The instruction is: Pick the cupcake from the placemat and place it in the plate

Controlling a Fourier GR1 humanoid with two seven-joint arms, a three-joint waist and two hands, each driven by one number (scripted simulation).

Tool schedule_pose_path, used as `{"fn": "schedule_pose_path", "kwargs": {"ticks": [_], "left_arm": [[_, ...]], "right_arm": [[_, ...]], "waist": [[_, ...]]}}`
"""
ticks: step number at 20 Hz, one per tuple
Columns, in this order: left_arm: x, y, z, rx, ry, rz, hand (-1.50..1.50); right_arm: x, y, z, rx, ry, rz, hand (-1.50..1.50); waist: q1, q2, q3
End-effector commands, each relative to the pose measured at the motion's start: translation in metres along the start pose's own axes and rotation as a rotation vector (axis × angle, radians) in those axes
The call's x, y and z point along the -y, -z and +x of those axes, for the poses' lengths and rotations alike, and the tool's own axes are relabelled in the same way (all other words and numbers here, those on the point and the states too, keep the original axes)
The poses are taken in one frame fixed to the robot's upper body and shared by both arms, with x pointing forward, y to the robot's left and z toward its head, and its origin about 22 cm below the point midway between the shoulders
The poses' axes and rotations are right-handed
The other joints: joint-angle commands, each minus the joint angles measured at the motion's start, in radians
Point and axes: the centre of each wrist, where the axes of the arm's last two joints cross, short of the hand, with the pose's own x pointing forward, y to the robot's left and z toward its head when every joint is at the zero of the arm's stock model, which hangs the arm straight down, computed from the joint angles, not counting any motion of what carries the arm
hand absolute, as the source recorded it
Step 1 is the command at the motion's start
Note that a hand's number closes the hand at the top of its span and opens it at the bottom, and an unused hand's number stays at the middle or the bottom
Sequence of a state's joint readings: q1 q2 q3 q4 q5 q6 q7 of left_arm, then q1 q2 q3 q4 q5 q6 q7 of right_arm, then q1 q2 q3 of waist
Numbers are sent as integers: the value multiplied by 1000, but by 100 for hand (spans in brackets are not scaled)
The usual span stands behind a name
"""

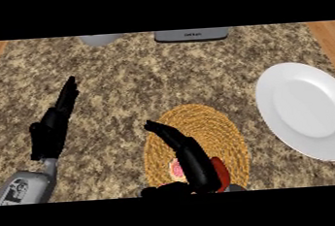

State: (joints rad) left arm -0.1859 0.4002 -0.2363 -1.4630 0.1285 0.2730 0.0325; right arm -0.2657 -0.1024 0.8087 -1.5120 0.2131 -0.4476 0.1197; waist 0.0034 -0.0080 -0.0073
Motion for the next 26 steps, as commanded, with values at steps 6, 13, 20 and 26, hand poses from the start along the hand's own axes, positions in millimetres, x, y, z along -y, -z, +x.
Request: {"fn": "schedule_pose_path", "kwargs": {"ticks": [6,13,20,26], "left_arm": [[3,13,-2,-24,-20,-24,0],[-7,16,13,-35,-9,-2,0],[-8,22,10,-29,-10,-4,0],[10,21,16,-6,-24,-11,0]], "right_arm": [[-49,-28,11,79,-303,-65,-150],[7,-29,72,-12,-527,-79,-150],[27,-40,115,-273,-699,137,-150],[27,-9,121,-408,-726,218,-150]], "waist": [[-16,3,6],[-20,-2,5],[-18,1,5],[-3,8,7]]}}
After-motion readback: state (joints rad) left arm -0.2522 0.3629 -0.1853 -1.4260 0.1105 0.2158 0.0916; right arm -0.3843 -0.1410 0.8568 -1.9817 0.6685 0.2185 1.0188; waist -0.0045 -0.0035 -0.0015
